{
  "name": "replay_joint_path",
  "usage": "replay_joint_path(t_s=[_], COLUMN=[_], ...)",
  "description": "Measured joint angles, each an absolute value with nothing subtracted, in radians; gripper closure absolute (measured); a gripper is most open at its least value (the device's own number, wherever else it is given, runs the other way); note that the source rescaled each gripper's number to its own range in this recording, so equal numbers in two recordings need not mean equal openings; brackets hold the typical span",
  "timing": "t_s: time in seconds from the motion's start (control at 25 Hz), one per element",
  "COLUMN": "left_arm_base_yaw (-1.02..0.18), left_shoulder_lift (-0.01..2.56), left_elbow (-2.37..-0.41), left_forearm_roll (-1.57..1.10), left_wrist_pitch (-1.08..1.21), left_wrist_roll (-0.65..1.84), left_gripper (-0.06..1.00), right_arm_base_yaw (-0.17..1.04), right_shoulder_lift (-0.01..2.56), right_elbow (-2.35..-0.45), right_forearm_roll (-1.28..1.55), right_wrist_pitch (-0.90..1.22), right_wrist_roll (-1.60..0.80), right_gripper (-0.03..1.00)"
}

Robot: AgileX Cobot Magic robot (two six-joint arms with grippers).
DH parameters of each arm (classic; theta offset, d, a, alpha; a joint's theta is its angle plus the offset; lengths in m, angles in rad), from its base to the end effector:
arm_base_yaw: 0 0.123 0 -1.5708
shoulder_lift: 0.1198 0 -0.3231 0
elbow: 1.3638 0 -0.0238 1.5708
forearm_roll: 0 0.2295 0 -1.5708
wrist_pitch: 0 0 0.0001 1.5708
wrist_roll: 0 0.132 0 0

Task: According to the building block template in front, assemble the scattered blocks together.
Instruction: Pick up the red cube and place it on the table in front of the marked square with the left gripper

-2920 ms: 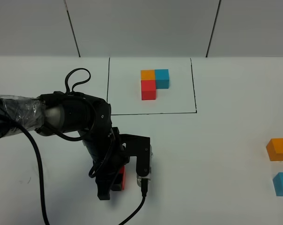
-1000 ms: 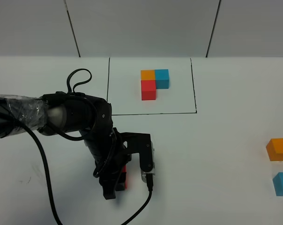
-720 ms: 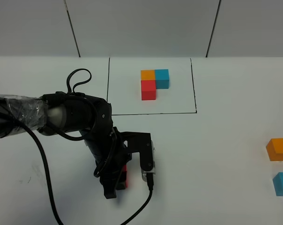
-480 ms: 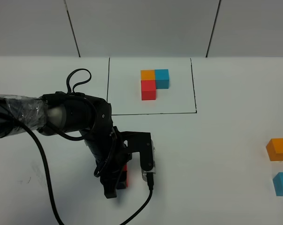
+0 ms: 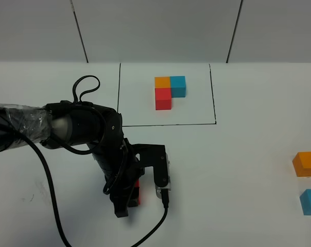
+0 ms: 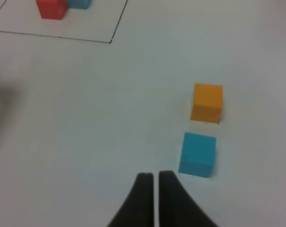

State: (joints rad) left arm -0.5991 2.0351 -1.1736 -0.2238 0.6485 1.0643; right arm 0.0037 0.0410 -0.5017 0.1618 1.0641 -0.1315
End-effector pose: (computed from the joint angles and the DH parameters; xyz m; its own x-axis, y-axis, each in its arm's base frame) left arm 0.3035 -0.2287 0.1199 -0.0703 0.9766 -0.2034 0.9960 0.0800 0.0395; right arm -0.0215 0.0185 0.2506 -0.4814 -0.0537 -0.8749 -0.1520 0.9881 0.0230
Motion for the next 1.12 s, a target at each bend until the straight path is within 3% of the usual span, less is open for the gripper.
replay_joint_path(t_s=[0.96,1.04,1.12], left_arm_base_yaw=[-0.599,-0.599,-0.600], left_shoulder_lift=[2.035,2.035,2.035], left_elbow=[-1.174,-1.174,-1.174], left_forearm_roll=[-0.226,-0.237,-0.244], left_wrist_pitch=[0.656,0.650,0.634], left_wrist_roll=[1.085,1.085,1.083], left_gripper=[0.48,0.44,0.33], right_arm_base_yaw=[0.004,0.004,0.004], right_shoulder_lift=[0.041,0.041,0.041], right_elbow=[-0.502,-0.502,-0.502], right_forearm_roll=[0.162,0.162,0.162], right_wrist_pitch=[1.064,1.064,1.064], right_wrist_roll=[-0.132,-0.132,-0.132], right_gripper=[0.97,0.97,0.97])
